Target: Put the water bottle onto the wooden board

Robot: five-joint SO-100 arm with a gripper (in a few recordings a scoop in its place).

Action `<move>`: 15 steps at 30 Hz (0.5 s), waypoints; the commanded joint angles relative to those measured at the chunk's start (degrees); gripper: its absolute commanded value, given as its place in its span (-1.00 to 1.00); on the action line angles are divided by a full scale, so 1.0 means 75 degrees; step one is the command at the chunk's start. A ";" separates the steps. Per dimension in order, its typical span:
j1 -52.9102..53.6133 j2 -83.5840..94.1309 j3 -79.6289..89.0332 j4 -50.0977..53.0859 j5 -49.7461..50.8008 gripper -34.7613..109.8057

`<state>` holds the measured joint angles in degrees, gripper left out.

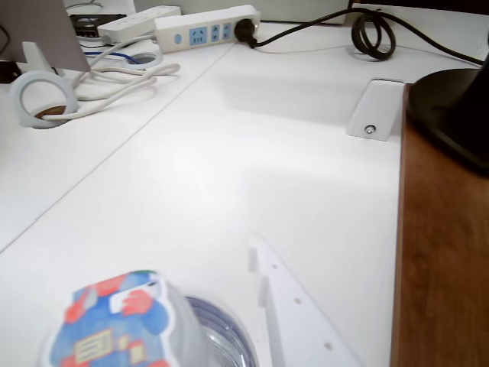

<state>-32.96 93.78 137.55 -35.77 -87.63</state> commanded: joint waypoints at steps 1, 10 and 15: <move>-0.0012 0.0281 -0.0105 -0.0059 -0.0117 0.13; 0.0105 0.0281 0.0129 -0.0059 -0.0152 0.09; 0.0059 0.0199 0.0223 -0.0035 -0.0152 0.09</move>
<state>-32.61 93.78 139.04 -35.77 -87.89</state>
